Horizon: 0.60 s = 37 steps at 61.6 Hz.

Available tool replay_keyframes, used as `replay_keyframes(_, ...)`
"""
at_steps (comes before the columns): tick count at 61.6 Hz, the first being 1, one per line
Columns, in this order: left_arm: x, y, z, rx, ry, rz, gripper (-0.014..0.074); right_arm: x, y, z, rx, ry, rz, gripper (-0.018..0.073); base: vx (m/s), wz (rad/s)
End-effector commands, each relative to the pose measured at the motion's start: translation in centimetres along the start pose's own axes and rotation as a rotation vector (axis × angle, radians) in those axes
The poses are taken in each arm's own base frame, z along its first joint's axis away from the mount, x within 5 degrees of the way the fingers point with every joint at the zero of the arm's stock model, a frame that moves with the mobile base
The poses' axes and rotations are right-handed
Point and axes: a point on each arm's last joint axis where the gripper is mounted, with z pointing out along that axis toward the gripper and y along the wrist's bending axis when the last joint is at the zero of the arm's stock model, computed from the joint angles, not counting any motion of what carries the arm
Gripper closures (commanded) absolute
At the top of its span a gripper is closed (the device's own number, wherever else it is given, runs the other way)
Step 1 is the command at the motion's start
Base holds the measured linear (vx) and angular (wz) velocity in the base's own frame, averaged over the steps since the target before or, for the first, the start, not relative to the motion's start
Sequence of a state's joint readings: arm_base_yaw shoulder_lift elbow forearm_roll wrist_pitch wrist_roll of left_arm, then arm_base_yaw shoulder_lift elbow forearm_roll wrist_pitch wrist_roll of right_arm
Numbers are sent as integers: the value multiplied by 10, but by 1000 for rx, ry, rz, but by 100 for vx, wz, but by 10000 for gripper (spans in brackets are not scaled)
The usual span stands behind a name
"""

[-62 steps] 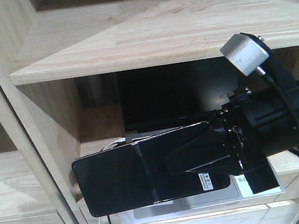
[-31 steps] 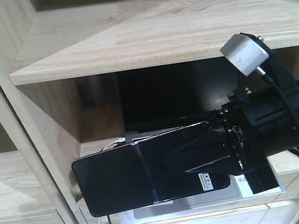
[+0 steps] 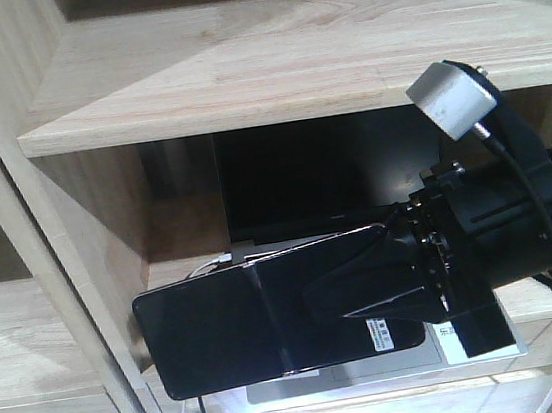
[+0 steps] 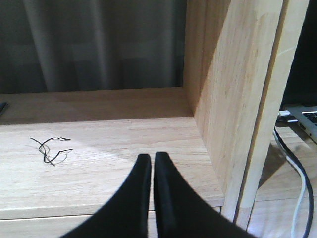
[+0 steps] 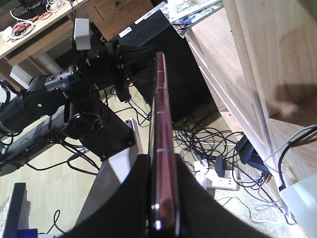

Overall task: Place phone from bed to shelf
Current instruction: 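Raise the right gripper with the phone up to the upper shelf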

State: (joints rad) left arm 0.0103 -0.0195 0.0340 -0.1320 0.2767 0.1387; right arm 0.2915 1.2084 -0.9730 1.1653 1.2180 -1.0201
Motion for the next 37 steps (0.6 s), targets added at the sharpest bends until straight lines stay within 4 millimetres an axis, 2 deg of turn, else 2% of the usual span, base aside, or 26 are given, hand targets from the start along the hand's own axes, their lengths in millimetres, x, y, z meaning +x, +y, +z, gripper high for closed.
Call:
replay_keyframes(1, -6, 1, 0, -5, -77, -10, 596, -10, 19, -7, -98, -57, -27, 561, 0, 0)
replay_keyframes(16, -6, 1, 0, -5, -77, -10, 596, -13, 21, -8, -113, -82, -21, 561, 0, 0)
replay_keyframes(37, -6, 1, 0, -5, -77, -10, 596, -21, 47, -23, -97, -228, -103, 561, 0, 0)
